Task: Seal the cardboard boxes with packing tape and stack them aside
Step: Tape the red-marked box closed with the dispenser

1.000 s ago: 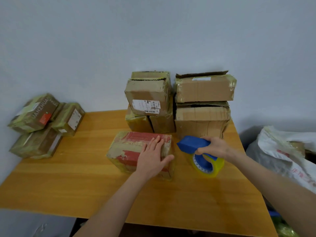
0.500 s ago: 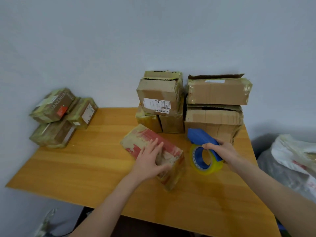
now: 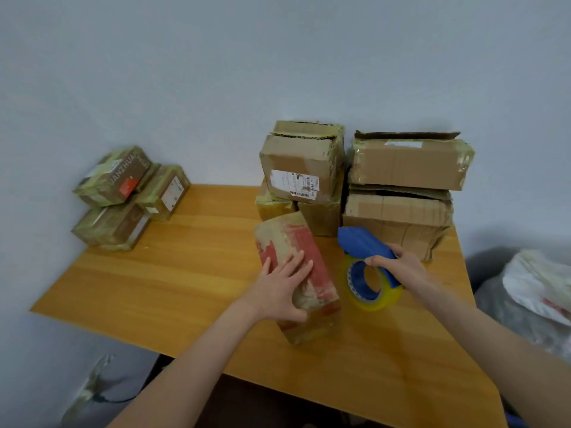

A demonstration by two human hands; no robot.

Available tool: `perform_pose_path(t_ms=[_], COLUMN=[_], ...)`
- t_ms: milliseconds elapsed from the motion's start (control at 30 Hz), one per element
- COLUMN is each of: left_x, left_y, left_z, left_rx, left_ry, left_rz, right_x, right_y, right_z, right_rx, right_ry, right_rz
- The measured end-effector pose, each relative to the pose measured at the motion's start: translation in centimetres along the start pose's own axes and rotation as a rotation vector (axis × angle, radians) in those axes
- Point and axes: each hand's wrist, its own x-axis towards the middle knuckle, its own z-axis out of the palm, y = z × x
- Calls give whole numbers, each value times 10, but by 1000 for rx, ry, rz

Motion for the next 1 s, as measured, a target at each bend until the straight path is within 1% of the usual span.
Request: perform_pose_path(t_ms=[100,167,367,533,633,667,700,733,800,833,867,900,933,1000], left_x=[-8,-11,9,30,35,36,36,36,33,30,28,26,22,17], left_y=[5,8,-16,-35,-45,-46,-45,-44,-39,-35,-31,-27,-22,-13], left_z=[4,7,-2,-5,-10,-14,-19,-25,-42,-51,-58,-65,-70,-75], left_rx=[-49,-101,-133,-148,-125,-160,-262,-450,-981,-1253,-1475,-1604,-1661,-1720], left_ry=[-20,-22,-7,41,15,18,61,145,315,303,226,141,85,47], left_rz=[-52,-50,131,197,225,219,198,146,-35,-110,-152,-162,-160,-170], right_x=[-3,-6,-15,-26,-31,-32,-34,-36,-41,-44,-46,-49,-52,-55], right_y=[-14,-23,-51,-72,-79,-81,-83,-86,-91,-93,-95,-97,-99,-101], right_z=[-4,-8,-25,-26,-23,-22,-20,-19,-17,-15,-13,-11,-9,-4], right_rx=[-74,-104,-89,-95,-128,-137,-138,-136,-143,-149,-158,-168,-178,-197], right_ry=[-13,-36,-67,-115,-129,-130,-131,-135,-146,-154,-166,-180,-195,-228], right_rz=[-2,-17,-48,-65,-89,-94,-99,-107,-123,-130,-140,-151,-164,-189])
